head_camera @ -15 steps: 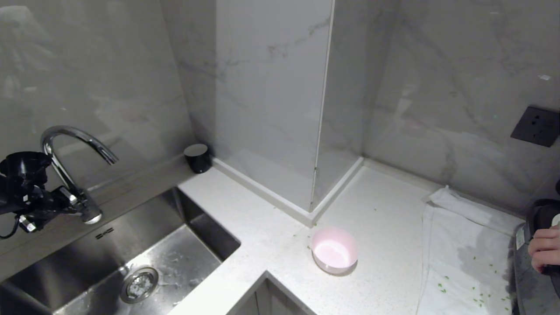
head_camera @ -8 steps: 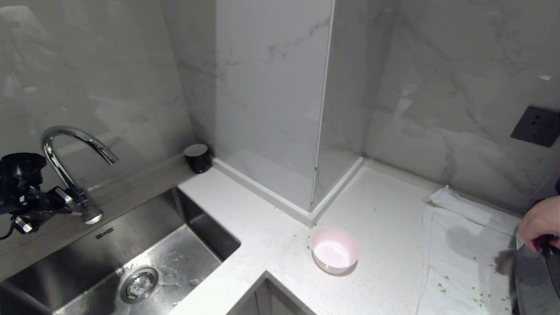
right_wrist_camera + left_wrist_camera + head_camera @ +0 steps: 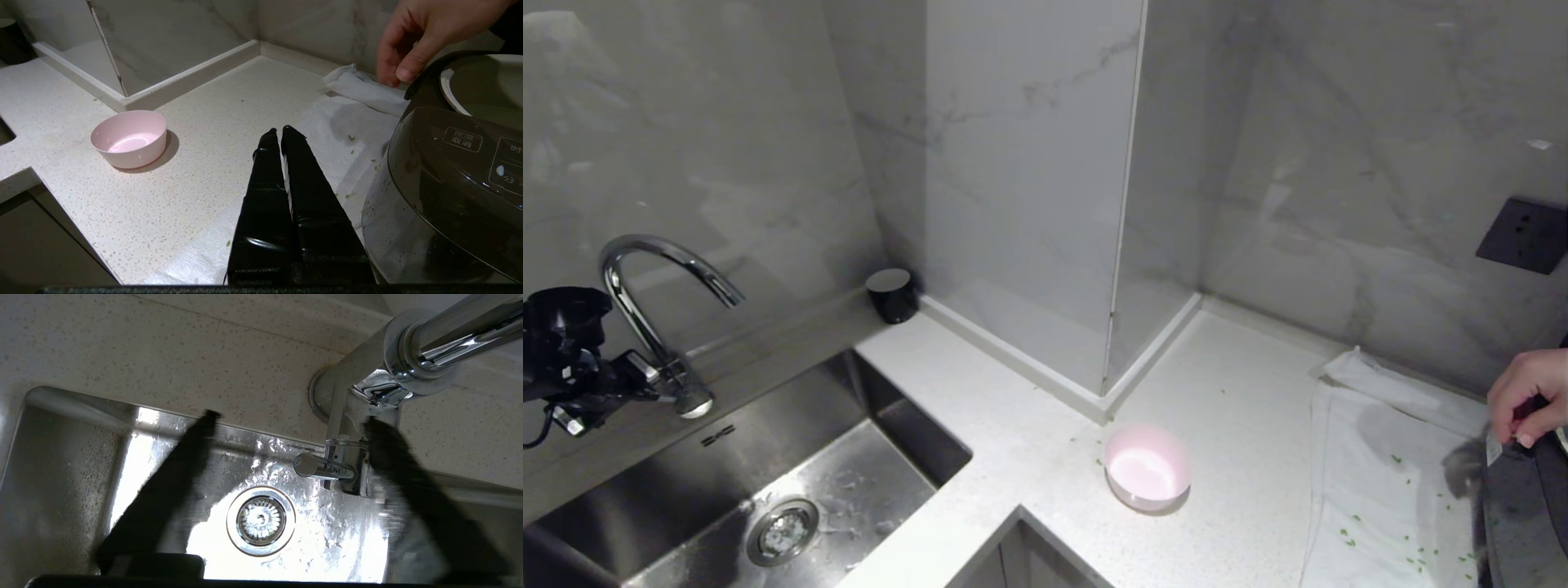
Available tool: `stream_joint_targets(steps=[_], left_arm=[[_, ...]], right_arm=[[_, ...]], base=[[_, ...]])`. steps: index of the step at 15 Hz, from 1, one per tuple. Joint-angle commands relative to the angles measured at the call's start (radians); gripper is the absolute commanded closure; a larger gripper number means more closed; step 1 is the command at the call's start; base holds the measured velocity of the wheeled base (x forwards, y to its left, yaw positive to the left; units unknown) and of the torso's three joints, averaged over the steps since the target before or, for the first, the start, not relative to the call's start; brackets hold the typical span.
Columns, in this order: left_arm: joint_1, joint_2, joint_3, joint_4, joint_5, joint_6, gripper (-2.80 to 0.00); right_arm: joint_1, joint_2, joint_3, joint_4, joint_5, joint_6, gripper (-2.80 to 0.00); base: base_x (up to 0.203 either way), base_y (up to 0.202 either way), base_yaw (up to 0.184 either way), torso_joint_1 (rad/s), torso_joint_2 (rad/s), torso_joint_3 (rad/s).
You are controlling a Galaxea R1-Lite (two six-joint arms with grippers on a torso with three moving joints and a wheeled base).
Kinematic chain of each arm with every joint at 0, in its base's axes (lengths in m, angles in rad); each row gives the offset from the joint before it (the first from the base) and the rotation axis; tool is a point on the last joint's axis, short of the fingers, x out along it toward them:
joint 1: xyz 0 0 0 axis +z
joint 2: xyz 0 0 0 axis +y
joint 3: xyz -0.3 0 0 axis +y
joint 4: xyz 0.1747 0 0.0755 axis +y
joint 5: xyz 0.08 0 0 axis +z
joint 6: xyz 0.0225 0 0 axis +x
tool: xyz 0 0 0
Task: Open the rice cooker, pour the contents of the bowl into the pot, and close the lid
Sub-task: Turn on the tap
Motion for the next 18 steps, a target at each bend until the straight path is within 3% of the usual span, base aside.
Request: stream_joint_targets(steps=[1, 18], left_arm=[[0.002, 0.005, 0.0, -0.002, -0.001, -0.003, 0.0], [0.0, -0.004, 0.003, 0.0, -0.002, 0.0, 0.0]], right_arm=[[0.0, 0.0, 0.002, -0.001, 0.0, 0.0, 0.0], [0.0, 0.0, 0.002, 0.001, 0.0, 0.0, 0.0]], base=[[0.0, 0.0, 0.0, 0.0, 0.0, 0.0], [0.0, 0.0, 0.0, 0.0, 0.0, 0.0]])
